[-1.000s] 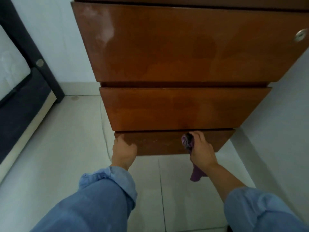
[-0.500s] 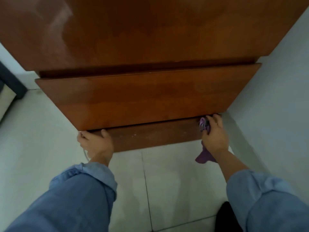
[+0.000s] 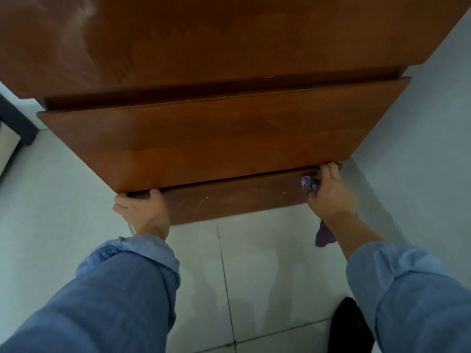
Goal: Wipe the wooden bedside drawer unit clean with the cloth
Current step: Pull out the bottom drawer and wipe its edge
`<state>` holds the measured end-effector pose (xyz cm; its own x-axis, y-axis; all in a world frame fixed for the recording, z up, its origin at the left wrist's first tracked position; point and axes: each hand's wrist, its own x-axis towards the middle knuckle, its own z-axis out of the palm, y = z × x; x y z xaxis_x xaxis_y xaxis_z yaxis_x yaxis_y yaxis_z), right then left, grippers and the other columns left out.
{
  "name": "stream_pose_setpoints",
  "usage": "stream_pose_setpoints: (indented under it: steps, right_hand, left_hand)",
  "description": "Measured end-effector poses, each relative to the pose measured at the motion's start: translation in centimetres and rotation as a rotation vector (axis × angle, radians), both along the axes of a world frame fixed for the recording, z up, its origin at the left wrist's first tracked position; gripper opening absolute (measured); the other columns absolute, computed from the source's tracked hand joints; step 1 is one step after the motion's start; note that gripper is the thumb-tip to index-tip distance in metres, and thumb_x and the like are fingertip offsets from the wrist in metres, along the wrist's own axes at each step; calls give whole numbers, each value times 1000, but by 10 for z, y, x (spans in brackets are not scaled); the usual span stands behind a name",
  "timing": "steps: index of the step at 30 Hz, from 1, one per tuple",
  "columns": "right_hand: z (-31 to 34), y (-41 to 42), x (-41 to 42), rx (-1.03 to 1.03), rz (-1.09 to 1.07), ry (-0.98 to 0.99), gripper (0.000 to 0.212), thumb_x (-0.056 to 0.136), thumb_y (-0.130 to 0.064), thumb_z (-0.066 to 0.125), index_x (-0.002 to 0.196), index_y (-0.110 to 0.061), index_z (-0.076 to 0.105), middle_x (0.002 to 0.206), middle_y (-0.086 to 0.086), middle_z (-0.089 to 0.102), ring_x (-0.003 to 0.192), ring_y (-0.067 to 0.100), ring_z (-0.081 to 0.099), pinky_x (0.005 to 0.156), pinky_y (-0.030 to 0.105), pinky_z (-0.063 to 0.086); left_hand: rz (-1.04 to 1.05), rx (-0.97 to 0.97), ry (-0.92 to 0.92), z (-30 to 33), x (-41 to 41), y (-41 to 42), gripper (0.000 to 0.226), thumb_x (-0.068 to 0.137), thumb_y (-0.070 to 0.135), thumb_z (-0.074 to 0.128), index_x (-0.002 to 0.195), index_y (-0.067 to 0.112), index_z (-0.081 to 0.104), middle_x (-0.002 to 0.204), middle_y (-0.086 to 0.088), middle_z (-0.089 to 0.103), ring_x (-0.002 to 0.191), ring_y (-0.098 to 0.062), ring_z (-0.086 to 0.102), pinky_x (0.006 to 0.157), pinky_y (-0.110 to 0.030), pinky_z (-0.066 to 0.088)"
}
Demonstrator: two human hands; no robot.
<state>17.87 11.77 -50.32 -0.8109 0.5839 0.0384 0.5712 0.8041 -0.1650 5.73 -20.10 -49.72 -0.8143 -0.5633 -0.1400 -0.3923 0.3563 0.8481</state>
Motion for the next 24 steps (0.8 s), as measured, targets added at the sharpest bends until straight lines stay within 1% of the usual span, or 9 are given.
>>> stream_pose_setpoints:
  steps: [2, 4, 8, 13, 16, 18, 21, 22, 24]
  right_hand:
    - [4, 0, -1, 6, -8, -7, 50, 84, -24, 57, 129, -11, 39, 140, 5, 33, 87, 36, 61, 62, 35, 42]
    - [8, 0, -3, 5, -12, -2, 44, 83, -23, 56, 123, -10, 43, 137, 6, 36, 89, 35, 60, 62, 36, 43]
    - [16, 5, -6, 22, 1, 23, 33, 83, -24, 56, 111, -8, 50, 121, 10, 44, 86, 37, 58, 62, 37, 42]
    - [24, 8, -9, 35, 6, 62, 25, 83, -26, 55, 102, -10, 55, 112, 9, 52, 89, 36, 58, 63, 34, 41]
    - [27, 10, -10, 55, 14, 71, 18, 84, -28, 54, 90, -11, 56, 105, 10, 54, 86, 34, 58, 61, 32, 38]
    - [29, 11, -10, 69, 18, 71, 18, 85, -30, 53, 81, -13, 53, 99, 9, 55, 83, 34, 58, 60, 31, 38]
    - [33, 13, -12, 69, 5, 33, 20, 85, -33, 52, 76, -16, 50, 87, 5, 50, 82, 33, 58, 61, 31, 38]
    - [34, 13, -13, 65, -4, 10, 20, 85, -34, 52, 75, -16, 51, 85, 4, 49, 82, 33, 59, 61, 31, 39]
    - [39, 12, -14, 62, -4, -9, 21, 85, -35, 51, 75, -17, 53, 87, 6, 55, 84, 32, 60, 64, 32, 44]
  left_hand:
    - [0, 10, -5, 1, 0, 0, 54, 81, 21, 56, 128, 3, 36, 131, -20, 36, 117, -41, 44, 98, -46, 35]
    - [-7, 3, -16, 1, -1, -2, 54, 81, 21, 55, 127, 3, 36, 131, -20, 36, 116, -42, 44, 98, -47, 36]
    - [-19, -25, -43, 2, -2, -6, 53, 80, 22, 55, 126, 3, 37, 130, -18, 37, 118, -42, 43, 98, -50, 38]
    - [-36, -118, -109, 7, 0, -6, 50, 83, 23, 54, 125, 2, 38, 131, -19, 37, 122, -40, 39, 96, -48, 34]
    - [-39, -152, -190, 10, -1, -6, 51, 81, 23, 50, 126, 4, 36, 131, -19, 35, 122, -40, 37, 96, -48, 31]
    - [-37, -161, -236, 13, -1, -7, 50, 80, 23, 48, 125, 6, 36, 131, -19, 35, 121, -39, 37, 97, -48, 30]
    - [-34, -158, -260, 16, 0, -8, 46, 81, 22, 45, 124, 7, 37, 130, -20, 35, 121, -40, 37, 98, -46, 28]
    - [-38, -163, -269, 16, 1, -9, 46, 81, 22, 44, 124, 8, 37, 130, -20, 35, 120, -40, 36, 99, -46, 28]
    - [-68, -188, -294, 14, 2, -11, 47, 80, 23, 44, 124, 9, 37, 129, -19, 35, 120, -40, 36, 99, -47, 27]
